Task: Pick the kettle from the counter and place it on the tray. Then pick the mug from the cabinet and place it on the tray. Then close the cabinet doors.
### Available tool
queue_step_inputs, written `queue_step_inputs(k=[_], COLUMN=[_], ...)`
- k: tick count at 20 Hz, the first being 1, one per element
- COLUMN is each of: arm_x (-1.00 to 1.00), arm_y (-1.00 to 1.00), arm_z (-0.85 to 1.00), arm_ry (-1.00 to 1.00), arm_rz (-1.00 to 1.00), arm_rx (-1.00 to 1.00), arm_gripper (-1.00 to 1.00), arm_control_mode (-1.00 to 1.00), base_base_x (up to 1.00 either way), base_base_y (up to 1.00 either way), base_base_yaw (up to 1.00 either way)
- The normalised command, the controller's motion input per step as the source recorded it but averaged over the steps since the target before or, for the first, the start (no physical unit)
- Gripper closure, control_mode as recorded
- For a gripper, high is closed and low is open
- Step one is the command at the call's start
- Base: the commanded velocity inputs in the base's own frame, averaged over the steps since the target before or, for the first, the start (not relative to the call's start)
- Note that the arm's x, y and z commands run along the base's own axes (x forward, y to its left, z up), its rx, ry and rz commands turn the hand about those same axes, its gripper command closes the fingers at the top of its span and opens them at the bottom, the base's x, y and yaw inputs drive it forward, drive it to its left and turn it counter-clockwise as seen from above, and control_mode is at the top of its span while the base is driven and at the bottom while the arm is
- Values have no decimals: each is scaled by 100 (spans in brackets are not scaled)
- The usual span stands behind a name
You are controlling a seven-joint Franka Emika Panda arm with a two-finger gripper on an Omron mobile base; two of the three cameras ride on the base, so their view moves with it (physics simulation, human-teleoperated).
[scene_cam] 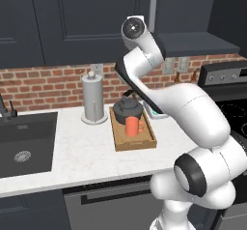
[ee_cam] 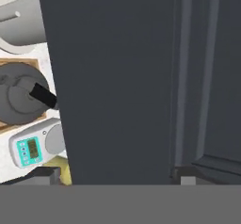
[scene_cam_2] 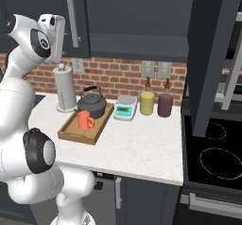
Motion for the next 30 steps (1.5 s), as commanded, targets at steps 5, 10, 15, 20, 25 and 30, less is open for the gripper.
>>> queue_step_inputs(k=[5, 10, 15, 20, 25, 30], arm_x=[32, 14, -32, -57, -71, -71], arm_y=[0, 0, 8, 7, 9, 7], arm_z=[-19, -22, -11, 0, 6, 7], arm_ry=[0, 0, 0, 0, 0, 0], arm_rz=[18, 20, 21, 15, 9, 1], arm_rx=[0, 0, 0, 0, -2, -14], arm_gripper=[-100, -100, -100, -100, -100, -100], arm_control_mode=[-100, -100, -100, -100, -100, -100], base_base_x=[0, 0, 0, 0, 0, 0], base_base_y=[0, 0, 0, 0, 0, 0], base_base_yaw=[0, 0, 0, 0, 0, 0])
